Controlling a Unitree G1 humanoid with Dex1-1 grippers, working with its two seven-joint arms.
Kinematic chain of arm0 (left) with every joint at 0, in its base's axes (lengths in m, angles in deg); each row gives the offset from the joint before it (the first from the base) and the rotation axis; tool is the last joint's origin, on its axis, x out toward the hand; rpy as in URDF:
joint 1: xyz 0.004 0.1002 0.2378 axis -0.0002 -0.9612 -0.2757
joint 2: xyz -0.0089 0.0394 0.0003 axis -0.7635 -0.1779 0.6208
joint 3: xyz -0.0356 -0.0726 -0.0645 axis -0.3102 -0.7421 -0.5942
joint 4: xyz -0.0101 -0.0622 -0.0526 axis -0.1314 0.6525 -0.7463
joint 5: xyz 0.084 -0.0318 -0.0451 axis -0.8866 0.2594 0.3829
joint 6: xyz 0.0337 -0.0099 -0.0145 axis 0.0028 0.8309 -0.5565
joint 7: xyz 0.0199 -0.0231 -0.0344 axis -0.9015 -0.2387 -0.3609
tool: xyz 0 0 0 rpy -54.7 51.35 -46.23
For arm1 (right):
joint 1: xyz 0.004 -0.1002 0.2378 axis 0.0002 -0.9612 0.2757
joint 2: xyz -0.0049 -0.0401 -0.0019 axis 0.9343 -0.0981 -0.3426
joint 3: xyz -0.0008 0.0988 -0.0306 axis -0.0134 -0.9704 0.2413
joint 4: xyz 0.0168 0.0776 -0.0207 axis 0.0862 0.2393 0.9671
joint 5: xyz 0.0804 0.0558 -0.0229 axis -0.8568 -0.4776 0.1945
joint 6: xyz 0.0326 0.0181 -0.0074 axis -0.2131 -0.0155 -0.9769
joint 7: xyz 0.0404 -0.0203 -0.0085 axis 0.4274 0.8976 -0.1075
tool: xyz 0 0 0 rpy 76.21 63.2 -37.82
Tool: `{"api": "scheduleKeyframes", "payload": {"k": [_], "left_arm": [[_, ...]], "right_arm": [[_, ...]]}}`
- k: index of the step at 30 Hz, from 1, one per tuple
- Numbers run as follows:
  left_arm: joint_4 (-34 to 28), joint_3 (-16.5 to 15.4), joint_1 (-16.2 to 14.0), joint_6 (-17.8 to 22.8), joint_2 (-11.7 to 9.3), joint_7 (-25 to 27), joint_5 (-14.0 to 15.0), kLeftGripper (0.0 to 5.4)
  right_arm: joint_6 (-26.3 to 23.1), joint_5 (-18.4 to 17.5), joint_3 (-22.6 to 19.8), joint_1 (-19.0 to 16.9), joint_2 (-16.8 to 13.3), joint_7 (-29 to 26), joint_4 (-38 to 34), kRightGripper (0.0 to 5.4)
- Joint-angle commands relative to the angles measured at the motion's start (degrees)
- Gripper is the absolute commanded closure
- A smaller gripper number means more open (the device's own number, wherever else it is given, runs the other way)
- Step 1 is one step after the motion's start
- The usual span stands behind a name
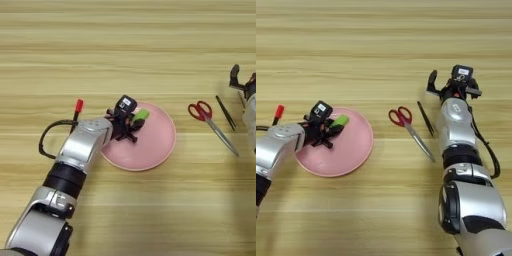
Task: Move the objects on the table
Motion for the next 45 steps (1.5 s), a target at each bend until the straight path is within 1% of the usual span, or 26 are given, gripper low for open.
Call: {"api": "scheduleKeyframes", "payload": {"k": [1,6,10,13,16,18,21,27,30,35,39,42,44,45], "left_arm": [[-1.1,-1.6,-1.2,-1.9,0.4,-1.4,0.6,4.07],[-3.2,-4.2,-1.5,-5.1,1.6,-2.2,2.3,4.08],[-3.7,-5.7,-1.7,-8.9,2.2,-3.9,2.7,4.08],[-3.8,-7.4,-1.7,-11.5,2.7,-5.4,3.2,4.08],[-3.8,-9.2,-1.5,-13.2,3.3,-6.8,3.7,4.08],[-4.1,-10.2,-1.5,-14.5,3.2,-8.2,3.6,4.08],[-4.3,-11.7,-1.5,-15.2,2.8,-9.7,3.8,4.08],[-3.4,-15.7,-1.5,-16.7,1.4,-12.2,4.7,4.08],[-2.0,-17.9,-1.9,-17.7,0.4,-13.4,4.9,4.08],[0.2,-20.9,-3.2,-19.0,-2.3,-15.0,4.3,4.08],[1.4,-22.2,-4.4,-19.0,-4.8,-16.0,3.5,4.08],[3.5,-23.2,-4.6,-20.6,-6.2,-17.2,3.2,4.08],[5.9,-24.1,-4.2,-22.0,-6.7,-17.9,3.3,4.08],[7.6,-24.5,-3.9,-24.1,-6.8,-18.6,3.2,4.08]], "right_arm": [[-0.8,-0.4,-0.2,0.7,-0.4,-0.3,0.6,0.00],[-0.5,-0.4,-0.3,0.9,-0.5,-0.5,1.2,0.00],[-0.3,-0.4,-0.3,1.0,-0.5,-0.7,1.6,0.00],[-0.2,-0.4,-0.3,1.1,-0.6,-0.8,2.0,0.00],[-0.1,-0.3,-0.4,1.2,-0.6,-1.0,2.4,0.00],[0.1,-0.3,-0.4,1.2,-0.6,-1.0,2.6,0.00],[0.2,-0.3,-0.4,1.2,-0.7,-1.1,2.8,0.00],[0.4,-0.3,-0.4,1.3,-0.7,-1.1,3.0,0.00],[0.5,-0.3,-0.4,1.3,-0.8,-1.1,3.2,0.00],[0.6,-0.4,-0.5,1.4,-0.9,-1.2,3.3,0.00],[0.6,-0.4,-0.6,1.4,-1.0,-1.3,3.3,0.00],[0.6,-0.4,-0.5,1.5,-1.0,-1.3,3.4,0.00],[0.6,-0.4,-0.5,1.5,-1.0,-1.3,3.6,0.00],[0.7,-0.4,-0.5,1.6,-1.0,-1.4,3.6,0.00]]}}
